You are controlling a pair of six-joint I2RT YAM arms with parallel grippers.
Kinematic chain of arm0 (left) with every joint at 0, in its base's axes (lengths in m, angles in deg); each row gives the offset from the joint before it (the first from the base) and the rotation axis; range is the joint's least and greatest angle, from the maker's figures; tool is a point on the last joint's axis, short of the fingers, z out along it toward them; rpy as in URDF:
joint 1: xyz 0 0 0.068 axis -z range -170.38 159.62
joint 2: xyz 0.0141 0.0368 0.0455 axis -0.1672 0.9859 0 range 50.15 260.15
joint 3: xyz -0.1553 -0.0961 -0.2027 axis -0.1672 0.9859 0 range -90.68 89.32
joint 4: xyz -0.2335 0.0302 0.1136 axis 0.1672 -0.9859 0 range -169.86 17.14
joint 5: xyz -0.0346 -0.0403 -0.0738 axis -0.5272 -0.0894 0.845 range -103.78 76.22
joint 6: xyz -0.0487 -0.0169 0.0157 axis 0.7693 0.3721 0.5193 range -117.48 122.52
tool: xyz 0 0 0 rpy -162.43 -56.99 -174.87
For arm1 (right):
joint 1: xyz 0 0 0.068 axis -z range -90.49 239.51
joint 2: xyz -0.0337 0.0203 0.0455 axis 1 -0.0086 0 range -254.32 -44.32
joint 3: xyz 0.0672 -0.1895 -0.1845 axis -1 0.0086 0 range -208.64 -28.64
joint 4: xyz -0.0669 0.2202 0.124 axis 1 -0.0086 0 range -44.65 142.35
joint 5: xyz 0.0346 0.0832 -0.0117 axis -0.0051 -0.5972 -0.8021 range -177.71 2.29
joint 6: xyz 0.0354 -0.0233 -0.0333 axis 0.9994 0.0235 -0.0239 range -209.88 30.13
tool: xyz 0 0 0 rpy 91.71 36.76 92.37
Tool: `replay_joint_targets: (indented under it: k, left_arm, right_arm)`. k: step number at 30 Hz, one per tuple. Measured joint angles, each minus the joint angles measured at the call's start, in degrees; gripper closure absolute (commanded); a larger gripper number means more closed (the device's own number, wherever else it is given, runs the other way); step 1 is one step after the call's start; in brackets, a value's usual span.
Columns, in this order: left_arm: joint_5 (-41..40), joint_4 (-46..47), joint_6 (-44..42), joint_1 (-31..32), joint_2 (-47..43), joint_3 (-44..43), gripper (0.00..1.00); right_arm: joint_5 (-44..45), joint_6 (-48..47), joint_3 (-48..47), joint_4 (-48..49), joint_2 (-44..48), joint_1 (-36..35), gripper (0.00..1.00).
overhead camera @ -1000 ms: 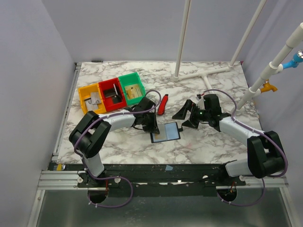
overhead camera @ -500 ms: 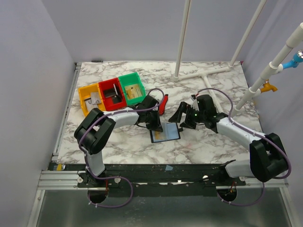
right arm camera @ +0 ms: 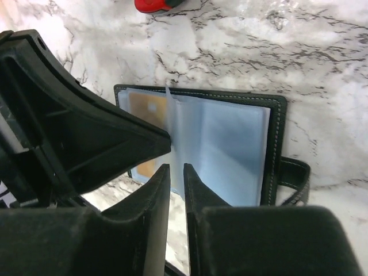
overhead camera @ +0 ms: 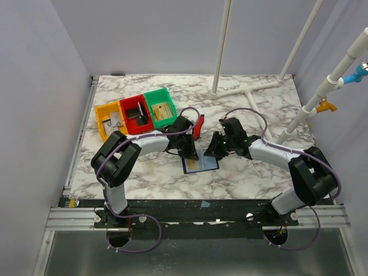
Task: Take the credit cards out of the card holder
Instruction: Remove the credit card from the card holder.
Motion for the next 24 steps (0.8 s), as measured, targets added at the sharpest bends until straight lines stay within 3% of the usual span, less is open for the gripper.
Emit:
replay_joint_targets:
  k: [5, 15, 19, 24]
  left_arm:
    - [0.1, 0.0, 0.0, 0.0, 0.0, 0.0, 1.0]
    - [0.1, 0.0, 0.0, 0.1, 0.0, 0.0, 1.0]
    - [0.1, -0.1, 0.0, 0.3, 0.0, 0.0, 1.0]
    - [0.1, -0.1, 0.0, 0.4, 0.0, 0.0, 1.0]
  right_arm:
    - [3.0, -0.8, -2.0, 0.0, -3.1, -2.6, 0.58]
    - [7.8, -1.9, -3.9, -0.1, -6.2, -5.6, 0.56]
    - [9.2, -2.3, -4.2, -0.2, -7.6, -6.3, 0.67]
    - [10.3, -2.6, -4.3, -0.3, -8.2, -6.6, 0.91]
